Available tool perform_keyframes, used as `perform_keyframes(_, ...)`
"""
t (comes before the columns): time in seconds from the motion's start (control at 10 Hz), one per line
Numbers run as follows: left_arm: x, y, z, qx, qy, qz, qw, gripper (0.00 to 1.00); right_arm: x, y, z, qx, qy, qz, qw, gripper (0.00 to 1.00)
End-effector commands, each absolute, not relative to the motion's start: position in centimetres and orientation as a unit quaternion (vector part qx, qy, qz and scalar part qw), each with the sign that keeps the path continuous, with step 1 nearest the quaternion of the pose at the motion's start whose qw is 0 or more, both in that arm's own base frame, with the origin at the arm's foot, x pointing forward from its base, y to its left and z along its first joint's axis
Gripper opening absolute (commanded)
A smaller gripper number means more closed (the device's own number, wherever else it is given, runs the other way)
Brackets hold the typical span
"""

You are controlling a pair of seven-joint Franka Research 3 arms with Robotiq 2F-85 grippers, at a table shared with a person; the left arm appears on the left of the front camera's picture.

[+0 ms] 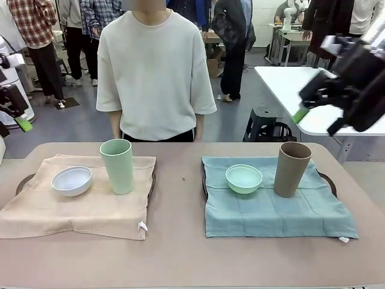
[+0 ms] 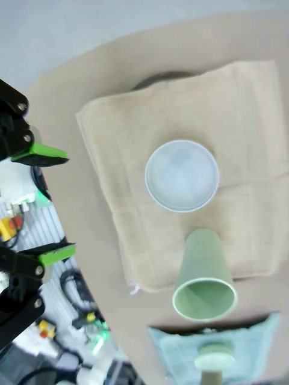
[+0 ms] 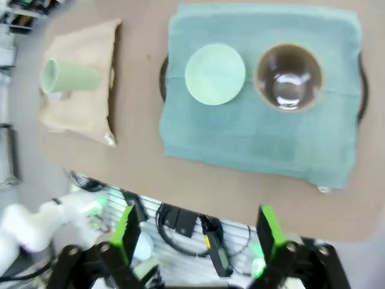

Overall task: Set up a tray with a mat and arrange the tableware.
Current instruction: Place the Picnic Bowl and Reusable plastic cup back onto the Handle tray in front of the human's position.

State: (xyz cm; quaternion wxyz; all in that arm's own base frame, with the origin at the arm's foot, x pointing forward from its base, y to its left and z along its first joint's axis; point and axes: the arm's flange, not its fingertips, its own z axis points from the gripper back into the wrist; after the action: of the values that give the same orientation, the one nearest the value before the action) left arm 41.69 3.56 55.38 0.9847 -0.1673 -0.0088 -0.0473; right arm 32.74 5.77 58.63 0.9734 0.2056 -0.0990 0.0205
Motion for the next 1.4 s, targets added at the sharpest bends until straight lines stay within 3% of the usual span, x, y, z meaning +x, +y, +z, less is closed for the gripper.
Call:
perform_keyframes(0.0, 41.8, 5.6, 56.1, -0.209, -0.013, -0.047, 0.977, 0.68, 31.3, 2.1, 57.7, 0.25, -0.117, 0.011, 0.961, 1.0)
perform_keyframes(0.1, 41.7, 5.3, 55.7, -0.172, -0.029, -0.061, 0.983, 0.68, 31.4, 2.6, 57.5, 0.21, -0.098, -0.02, 0.973, 1.0)
perform_keyframes(0.4, 41.5, 5.8, 55.8, -0.185, -0.018, -0.041, 0.982, 0.68, 31.5, 1.2, 58.2, 0.224, -0.113, -0.012, 0.968, 1.0)
perform_keyframes(0.6, 40.6, 11.1, 56.3, -0.298, -0.042, 0.039, 0.953, 0.68, 30.7, -4.5, 57.7, 0.358, -0.108, -0.017, 0.927, 1.0)
perform_keyframes(0.9, 38.1, 18.4, 56.0, -0.425, -0.045, 0.076, 0.901, 0.68, 27.7, -13.1, 56.6, 0.508, -0.119, -0.04, 0.852, 1.0)
perform_keyframes(1.2, 35.7, 23.7, 55.7, -0.533, -0.073, 0.076, 0.839, 0.68, 25.5, -17.7, 54.9, 0.619, -0.131, -0.025, 0.774, 1.0)
perform_keyframes(1.3, 35.9, 23.9, 55.6, -0.54, -0.083, 0.077, 0.834, 0.68, 25.9, -17.3, 54.2, 0.62, -0.129, -0.049, 0.772, 1.0)
